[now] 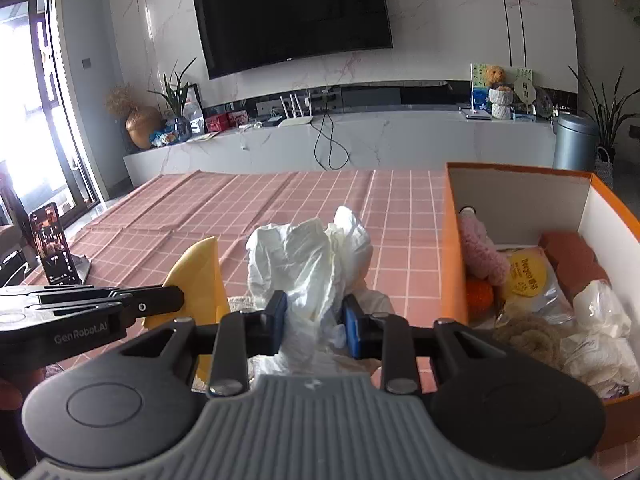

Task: Organize soft objects
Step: 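Carry the plastic bag and yellow cloth with both tools over the orange box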

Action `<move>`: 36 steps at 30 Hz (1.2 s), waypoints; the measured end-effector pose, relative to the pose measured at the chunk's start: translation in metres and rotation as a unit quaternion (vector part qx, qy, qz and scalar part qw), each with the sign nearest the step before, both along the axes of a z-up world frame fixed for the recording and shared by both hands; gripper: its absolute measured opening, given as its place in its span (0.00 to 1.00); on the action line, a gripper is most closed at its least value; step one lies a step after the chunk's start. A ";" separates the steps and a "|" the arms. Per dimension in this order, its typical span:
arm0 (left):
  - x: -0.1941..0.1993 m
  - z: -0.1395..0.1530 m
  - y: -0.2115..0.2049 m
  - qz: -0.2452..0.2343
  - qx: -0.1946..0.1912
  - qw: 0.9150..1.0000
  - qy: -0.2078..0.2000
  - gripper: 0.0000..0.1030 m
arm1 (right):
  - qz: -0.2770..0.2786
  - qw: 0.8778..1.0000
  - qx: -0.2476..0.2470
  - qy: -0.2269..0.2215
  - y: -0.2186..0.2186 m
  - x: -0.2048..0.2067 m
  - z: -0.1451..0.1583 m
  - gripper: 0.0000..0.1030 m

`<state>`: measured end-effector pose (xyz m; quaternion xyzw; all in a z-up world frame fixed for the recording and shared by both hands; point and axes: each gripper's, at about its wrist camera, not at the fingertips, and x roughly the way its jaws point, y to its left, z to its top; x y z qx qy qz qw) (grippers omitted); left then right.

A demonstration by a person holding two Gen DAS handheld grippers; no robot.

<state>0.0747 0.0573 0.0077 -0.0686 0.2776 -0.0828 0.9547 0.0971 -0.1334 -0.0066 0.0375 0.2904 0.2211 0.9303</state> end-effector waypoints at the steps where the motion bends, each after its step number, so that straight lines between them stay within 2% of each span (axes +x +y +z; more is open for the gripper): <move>1: 0.001 0.005 -0.004 -0.007 -0.003 1.000 -0.004 0.02 | -0.002 1.000 0.003 -0.006 -0.004 -0.002 0.005 0.28; 9: 0.016 0.036 -0.056 -0.082 0.005 0.996 -0.039 0.02 | -0.027 0.999 0.007 -0.032 -0.043 -0.009 0.034 0.28; 16: 0.042 0.051 -0.106 -0.148 -0.006 0.988 -0.052 0.02 | -0.063 0.997 -0.004 -0.041 -0.084 -0.004 0.052 0.28; 20: 0.058 0.057 -0.137 -0.182 0.006 0.982 -0.056 0.02 | -0.084 0.995 -0.020 -0.041 -0.107 0.002 0.059 0.28; 28: 0.085 0.041 -0.189 -0.225 0.066 0.971 -0.042 0.02 | -0.103 0.993 -0.060 -0.017 -0.138 0.029 0.055 0.29; 36: 0.110 0.013 -0.205 -0.250 0.106 0.962 0.003 0.02 | -0.105 0.990 -0.093 0.017 -0.148 0.063 0.033 0.29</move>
